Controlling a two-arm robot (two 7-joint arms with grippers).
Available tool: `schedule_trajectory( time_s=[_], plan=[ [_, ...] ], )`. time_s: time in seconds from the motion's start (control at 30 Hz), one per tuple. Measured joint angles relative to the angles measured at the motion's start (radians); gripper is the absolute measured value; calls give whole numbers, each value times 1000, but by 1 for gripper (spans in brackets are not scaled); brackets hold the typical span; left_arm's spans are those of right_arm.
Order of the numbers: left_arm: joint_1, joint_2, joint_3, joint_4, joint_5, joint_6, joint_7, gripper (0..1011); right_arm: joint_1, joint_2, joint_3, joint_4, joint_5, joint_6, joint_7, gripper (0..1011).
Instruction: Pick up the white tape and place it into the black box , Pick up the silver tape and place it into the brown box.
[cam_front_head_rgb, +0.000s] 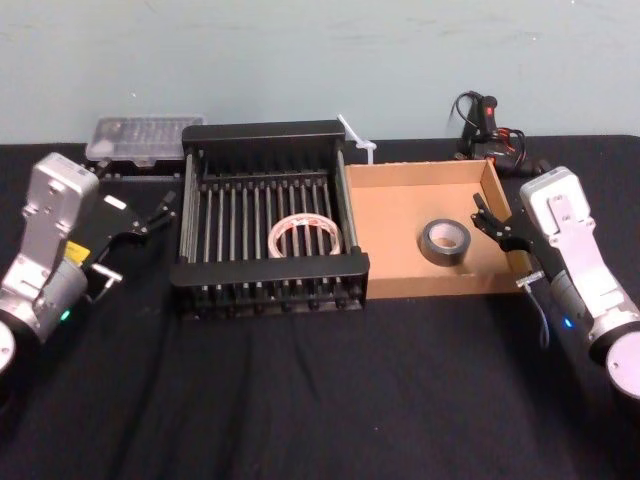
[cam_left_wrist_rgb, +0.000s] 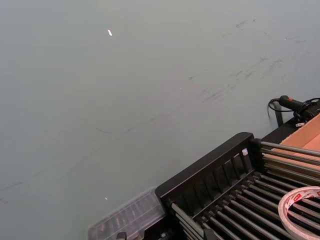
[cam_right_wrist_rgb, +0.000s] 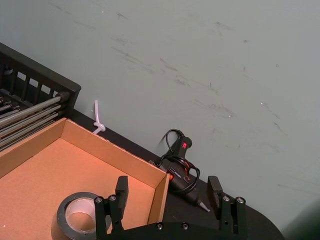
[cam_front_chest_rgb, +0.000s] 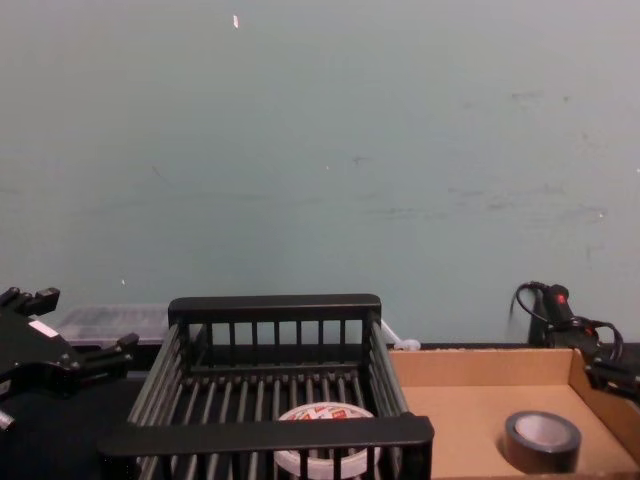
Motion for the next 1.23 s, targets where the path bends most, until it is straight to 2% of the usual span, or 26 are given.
schedule_trajectory(
  time_s=[1.23],
  plan=[
    [0,0,0,0,0,0,0,1002,0,0,0,0,0,0,0,1002]
  ],
)
